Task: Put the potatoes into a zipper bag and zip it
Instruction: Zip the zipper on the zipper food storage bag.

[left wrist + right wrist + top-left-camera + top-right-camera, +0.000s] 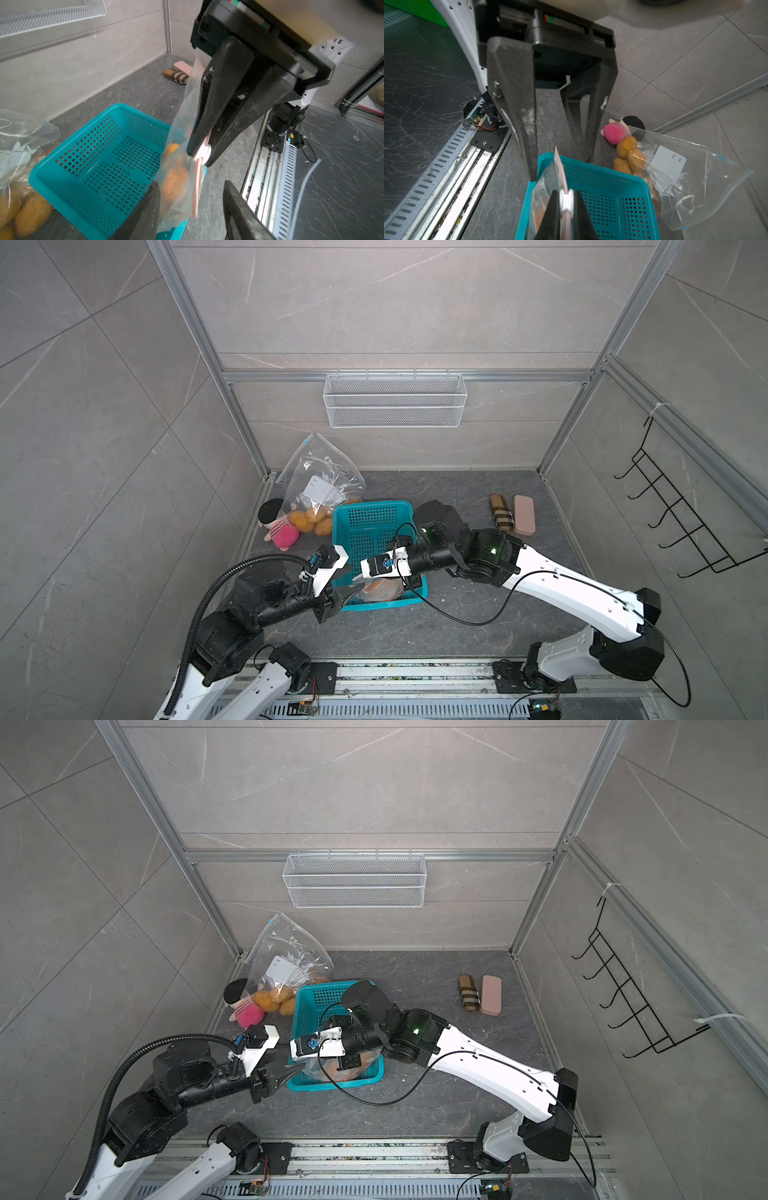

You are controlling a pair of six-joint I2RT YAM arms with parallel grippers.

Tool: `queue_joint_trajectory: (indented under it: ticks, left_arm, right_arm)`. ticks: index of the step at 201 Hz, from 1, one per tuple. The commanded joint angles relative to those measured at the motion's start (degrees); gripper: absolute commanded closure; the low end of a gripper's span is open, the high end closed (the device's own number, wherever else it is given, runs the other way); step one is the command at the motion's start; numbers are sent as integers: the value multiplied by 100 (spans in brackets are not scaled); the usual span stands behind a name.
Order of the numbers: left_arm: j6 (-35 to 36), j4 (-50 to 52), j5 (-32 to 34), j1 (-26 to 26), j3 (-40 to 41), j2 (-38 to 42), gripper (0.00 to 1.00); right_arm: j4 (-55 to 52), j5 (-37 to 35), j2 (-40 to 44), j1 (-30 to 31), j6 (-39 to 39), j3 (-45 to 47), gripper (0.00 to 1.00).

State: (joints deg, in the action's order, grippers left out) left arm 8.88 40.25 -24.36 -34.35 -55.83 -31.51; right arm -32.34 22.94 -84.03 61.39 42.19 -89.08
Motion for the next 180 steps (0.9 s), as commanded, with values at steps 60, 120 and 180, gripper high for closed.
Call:
queue_joint_trajectory:
  ticks: [60,120,180]
  left_arm:
    - [154,-608,-280,9,213,180,79]
    - [-23,-819,5,11,184,229,100]
    - [421,-116,-50,8,-920,-145,100]
  right_arm:
    - [-70,159,3,31,-115,-41,96]
    - [-100,134,36,36,-122,-91,96]
    - [-511,-92,-276,35,-396,-729,97]
